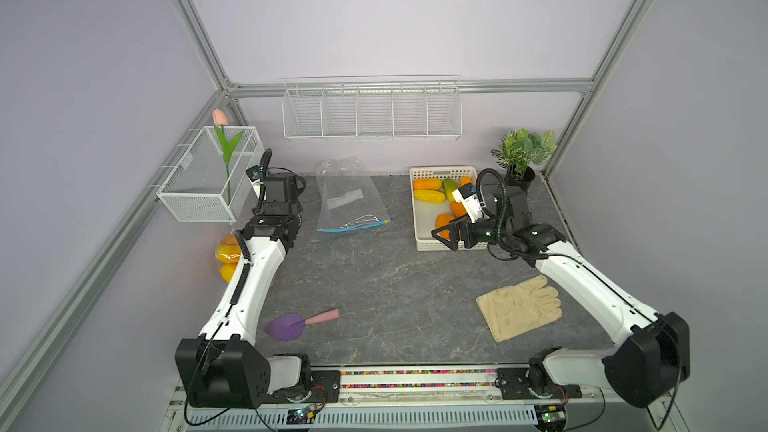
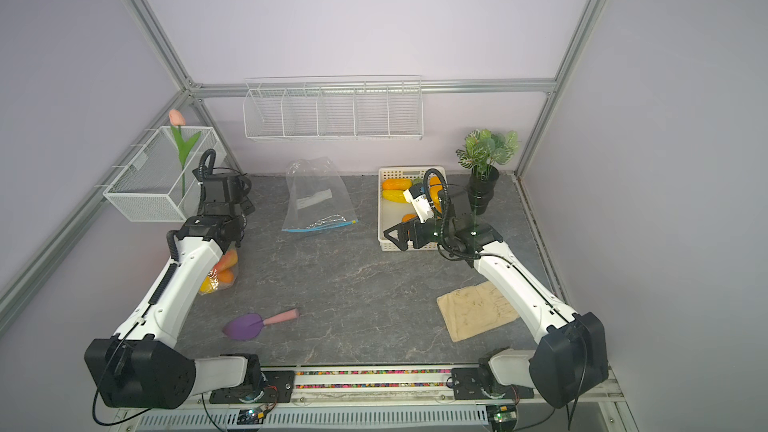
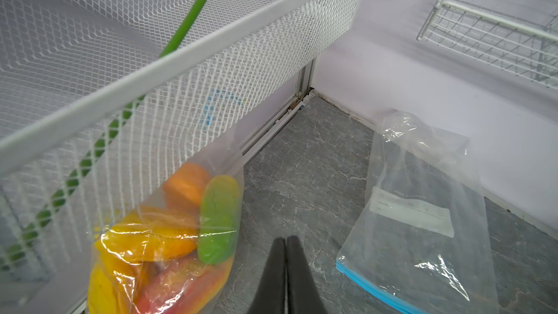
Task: Place the mango in a zip-top bag and seal the zipper
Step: Place the zipper food storage bag at the center of the board, then pick up the zipper food storage bag at the center of the board.
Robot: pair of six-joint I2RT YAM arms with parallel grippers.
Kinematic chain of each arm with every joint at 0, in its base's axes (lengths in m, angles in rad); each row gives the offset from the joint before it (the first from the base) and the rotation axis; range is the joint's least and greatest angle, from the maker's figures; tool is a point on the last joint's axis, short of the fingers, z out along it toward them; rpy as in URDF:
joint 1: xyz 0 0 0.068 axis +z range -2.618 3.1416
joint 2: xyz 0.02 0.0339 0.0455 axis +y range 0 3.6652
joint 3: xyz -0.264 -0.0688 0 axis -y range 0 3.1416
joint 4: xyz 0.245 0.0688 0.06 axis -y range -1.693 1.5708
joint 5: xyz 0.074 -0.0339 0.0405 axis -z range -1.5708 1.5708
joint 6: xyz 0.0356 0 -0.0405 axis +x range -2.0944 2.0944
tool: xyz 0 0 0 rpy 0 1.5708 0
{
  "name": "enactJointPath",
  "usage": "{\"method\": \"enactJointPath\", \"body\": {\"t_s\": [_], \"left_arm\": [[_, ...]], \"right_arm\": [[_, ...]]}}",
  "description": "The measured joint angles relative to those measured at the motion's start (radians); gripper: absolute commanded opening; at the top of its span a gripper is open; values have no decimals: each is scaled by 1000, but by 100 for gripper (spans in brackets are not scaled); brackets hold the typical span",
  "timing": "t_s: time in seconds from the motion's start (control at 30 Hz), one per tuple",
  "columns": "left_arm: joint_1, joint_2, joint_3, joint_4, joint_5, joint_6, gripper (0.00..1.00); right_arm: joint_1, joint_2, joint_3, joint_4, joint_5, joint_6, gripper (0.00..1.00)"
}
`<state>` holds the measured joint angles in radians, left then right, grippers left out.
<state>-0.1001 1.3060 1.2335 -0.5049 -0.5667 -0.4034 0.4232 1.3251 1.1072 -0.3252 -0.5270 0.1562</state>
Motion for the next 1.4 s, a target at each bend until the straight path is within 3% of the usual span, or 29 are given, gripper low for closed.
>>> {"method": "enactJointPath", "body": {"t_s": [0.13, 0.2, 0.3, 0.37, 0.47, 0.63, 0.67, 0.8, 0.93, 1.13, 1.17, 1.4], "left_arm": [[0, -18, -8, 11, 19, -6, 22], [0, -27, -12, 13, 38, -2, 0], [0, -42, -14, 28, 98, 11, 1], [0, -50, -14, 40, 147, 14, 21], [-2, -51, -7, 43, 226, 11, 38], [-104, -29, 65, 19, 271, 76, 49], [-140, -18, 90, 11, 275, 103, 58], [-264, 45, 161, -3, 316, 270, 59], [-341, 149, 154, -32, 372, 474, 59], [-351, 398, 148, -71, 386, 675, 66], [-351, 448, 168, -87, 384, 697, 69], [-350, 718, 395, -177, 347, 807, 69]], "right_arm": [[0, 0, -8, 0, 9, 0, 100], [0, 0, -8, 0, 11, 0, 100], [0, 0, -8, 0, 15, 0, 100], [0, 0, -8, 0, 15, 0, 100], [0, 0, -8, 0, 16, 0, 100], [-2, -1, -8, 0, 31, 1, 100], [-2, -2, -9, 0, 35, 1, 100], [-5, -27, -23, 0, 62, 13, 100], [-19, -77, -49, 1, 98, 43, 97], [-53, -143, -86, 1, 132, 81, 96], [-59, -150, -91, 0, 135, 84, 95], [-89, -168, -121, -9, 142, 98, 95]]}}
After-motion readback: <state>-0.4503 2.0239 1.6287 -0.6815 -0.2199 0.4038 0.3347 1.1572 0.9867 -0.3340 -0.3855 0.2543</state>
